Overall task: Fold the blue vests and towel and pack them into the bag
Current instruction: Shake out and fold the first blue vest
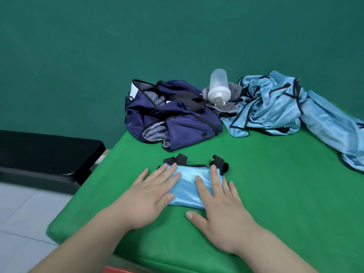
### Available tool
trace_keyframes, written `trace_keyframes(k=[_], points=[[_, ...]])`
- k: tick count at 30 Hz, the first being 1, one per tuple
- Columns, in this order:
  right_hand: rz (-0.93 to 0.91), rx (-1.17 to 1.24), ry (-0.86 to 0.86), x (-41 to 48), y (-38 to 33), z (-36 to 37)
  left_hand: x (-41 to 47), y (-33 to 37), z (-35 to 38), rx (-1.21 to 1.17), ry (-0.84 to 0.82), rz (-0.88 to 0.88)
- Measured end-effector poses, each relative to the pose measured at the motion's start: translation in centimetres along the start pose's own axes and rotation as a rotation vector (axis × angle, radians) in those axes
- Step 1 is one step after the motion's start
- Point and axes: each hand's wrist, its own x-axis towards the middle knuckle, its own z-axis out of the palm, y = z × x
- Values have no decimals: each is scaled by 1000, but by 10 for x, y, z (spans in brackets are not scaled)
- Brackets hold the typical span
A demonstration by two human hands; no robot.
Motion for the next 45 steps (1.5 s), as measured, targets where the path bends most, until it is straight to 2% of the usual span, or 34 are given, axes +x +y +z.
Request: trace_keyframes(k=[9,18,22,24,26,30,37,45], points=[[-47,-40,5,71,-57,3,0,-87,-23,16,-12,-98],[-57,-20,45,99,-71,4,1,-115,-22,-33,52,-118],[-68,27,100,93,-70,3,-4,-113,-15,3,130,-176],[-70,84,141,86,-67,3,-11,-110,-10,-35,246,-235],[-75,120,167,76,-63,3,-20,-104,-5,-64,334,-293],[-37,188,170,53,-53,2,-39,-72,2,-23,372,-303],[21,298,151,24,-25,1,-49,-1,22,-13,390,-135],[206,411,236,-28,70,-15,24,92,24,-59,441,-1]])
